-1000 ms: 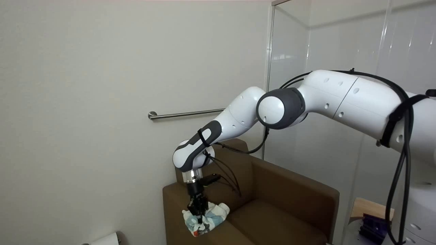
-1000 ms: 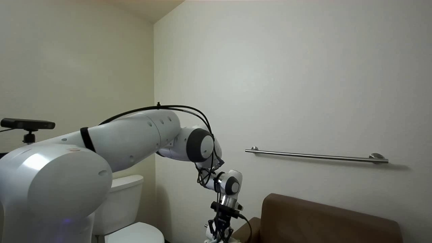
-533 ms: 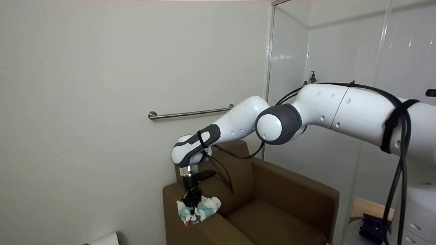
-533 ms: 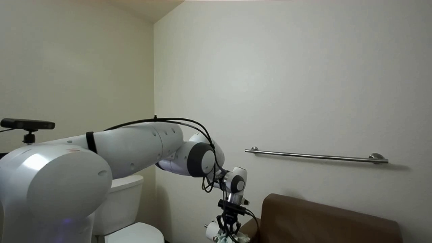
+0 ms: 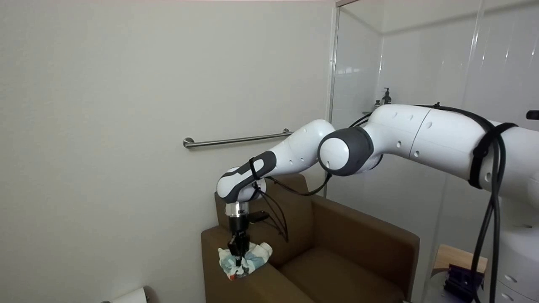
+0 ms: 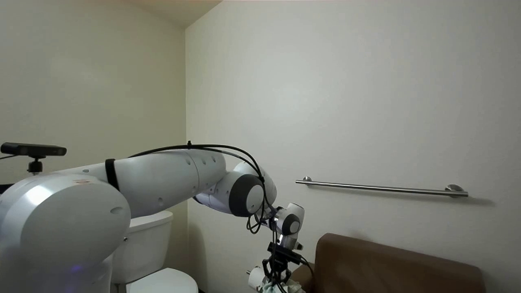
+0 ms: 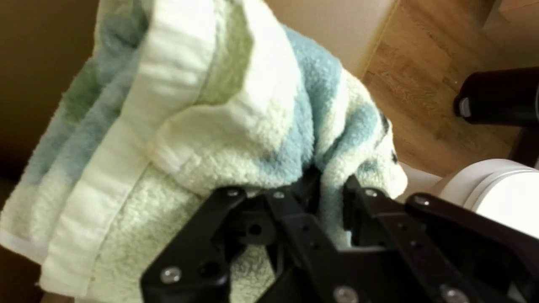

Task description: Use the towel to wipe the arm rest

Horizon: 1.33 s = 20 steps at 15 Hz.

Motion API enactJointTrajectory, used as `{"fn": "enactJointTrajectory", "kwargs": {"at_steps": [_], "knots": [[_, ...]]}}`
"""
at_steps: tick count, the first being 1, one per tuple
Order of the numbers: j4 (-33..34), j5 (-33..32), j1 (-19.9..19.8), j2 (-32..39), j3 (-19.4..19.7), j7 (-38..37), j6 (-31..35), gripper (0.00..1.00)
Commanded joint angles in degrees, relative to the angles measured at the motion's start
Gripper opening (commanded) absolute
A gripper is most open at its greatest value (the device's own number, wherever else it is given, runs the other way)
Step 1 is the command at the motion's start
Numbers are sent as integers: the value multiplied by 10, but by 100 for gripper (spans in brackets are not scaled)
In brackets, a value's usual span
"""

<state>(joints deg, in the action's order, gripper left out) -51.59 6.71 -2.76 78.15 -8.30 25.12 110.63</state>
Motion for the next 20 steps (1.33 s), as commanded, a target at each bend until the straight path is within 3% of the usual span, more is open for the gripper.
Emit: {"fn": "enactJointTrajectory", "kwargs": {"at_steps": [1, 6, 20], "knots": [[-128, 25, -42, -62, -18, 25, 15, 7], [-231, 56, -65, -119, -18, 2, 28, 7], [-576, 111, -71, -313, -29, -32, 130, 7]]}}
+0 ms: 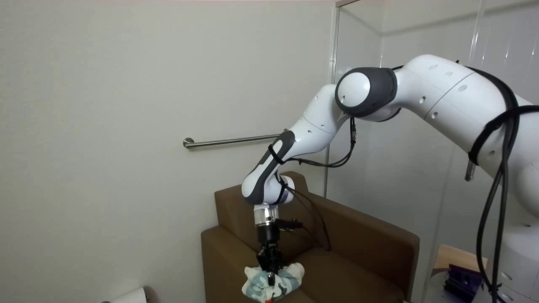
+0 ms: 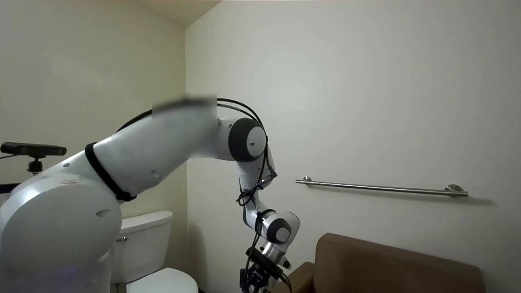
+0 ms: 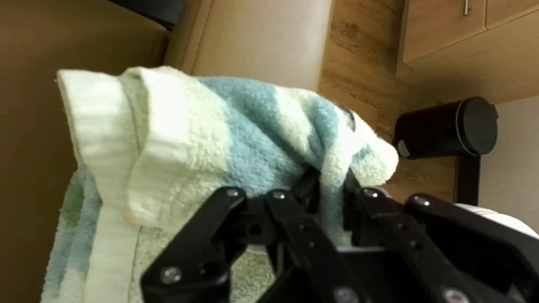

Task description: Use the towel to wipe the arm rest

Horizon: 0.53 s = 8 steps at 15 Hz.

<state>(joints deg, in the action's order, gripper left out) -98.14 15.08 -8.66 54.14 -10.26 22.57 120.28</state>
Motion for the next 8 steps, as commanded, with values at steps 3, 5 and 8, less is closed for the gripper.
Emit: {"fn": "enactJointTrajectory", "kwargs": {"at_steps": [3, 5, 8], "knots": [[-195, 52, -12, -122, -10, -3, 62, 7], [-228, 60, -10, -140, -7, -2, 74, 7], [-232, 41, 6, -137, 13, -18, 102, 7]]}}
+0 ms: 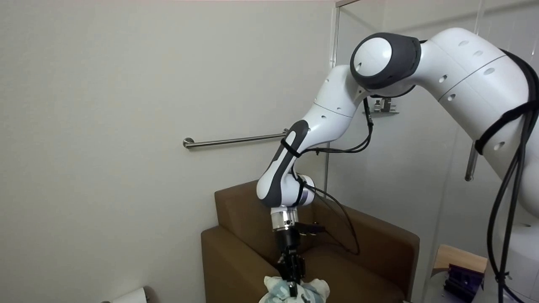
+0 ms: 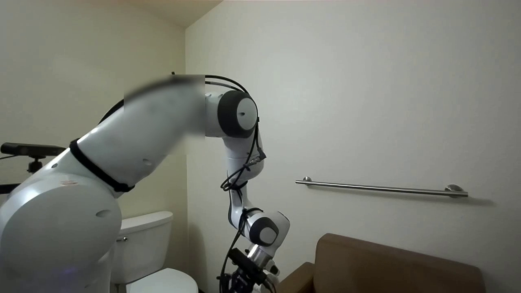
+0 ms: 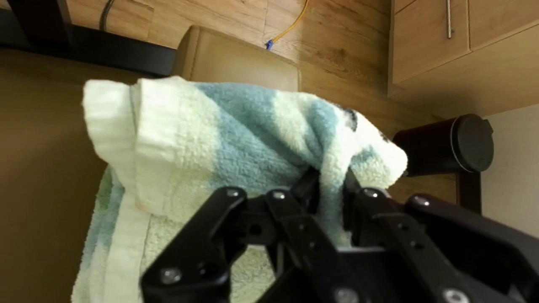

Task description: Use the towel to wipe the arm rest

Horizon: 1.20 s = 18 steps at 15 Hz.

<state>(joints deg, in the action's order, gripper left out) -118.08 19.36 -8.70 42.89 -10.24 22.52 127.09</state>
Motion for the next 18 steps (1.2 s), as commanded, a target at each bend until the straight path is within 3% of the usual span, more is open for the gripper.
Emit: {"fn": "enactJointTrajectory", "kwargs": {"at_steps": [1, 5, 8, 13, 18], "knots": [[-23, -10, 10, -15, 20, -23, 46, 7], [72, -60, 29, 52, 57, -54, 53, 7], [181, -95, 35, 117, 68, -70, 28, 7], [345, -105, 18, 192, 41, -31, -64, 7], [467, -111, 30, 218, 21, -6, -81, 7]]}}
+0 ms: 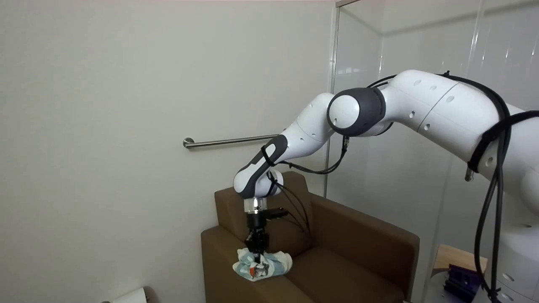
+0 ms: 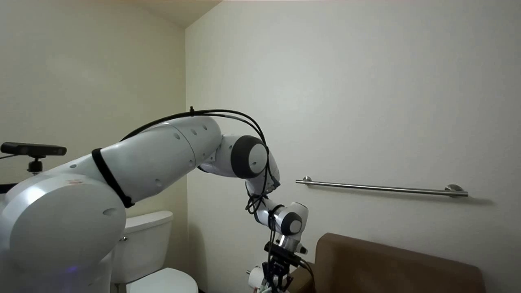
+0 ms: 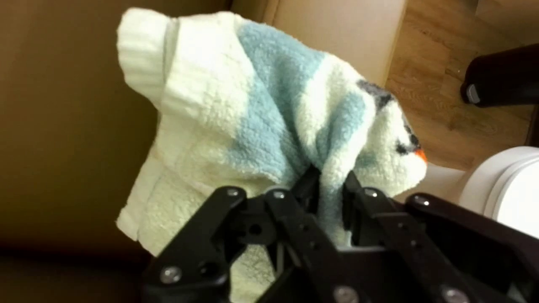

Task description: Use the towel to wipe the arm rest

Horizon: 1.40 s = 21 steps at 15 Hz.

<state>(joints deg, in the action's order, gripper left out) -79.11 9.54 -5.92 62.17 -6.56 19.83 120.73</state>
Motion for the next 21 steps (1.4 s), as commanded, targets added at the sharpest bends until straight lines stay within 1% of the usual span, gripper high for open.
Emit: {"fn": "enactJointTrajectory", "kwargs": {"at_steps": [1, 3, 5, 12, 13, 14, 15, 18, 21], "knots": [[100, -19, 11, 30, -14, 15, -18, 7], [142, -37, 31, 43, 1, -9, -15, 7], [185, -47, 40, 64, 8, -17, -26, 7], [287, -48, 38, 129, 16, -19, -88, 8], [300, -48, 39, 137, 17, -20, -95, 37], [312, -48, 40, 145, 18, -21, -102, 38], [322, -47, 40, 150, 16, -18, -109, 42], [349, -44, 40, 162, 10, -10, -135, 62], [359, -35, 43, 156, 11, -2, -158, 81]]}}
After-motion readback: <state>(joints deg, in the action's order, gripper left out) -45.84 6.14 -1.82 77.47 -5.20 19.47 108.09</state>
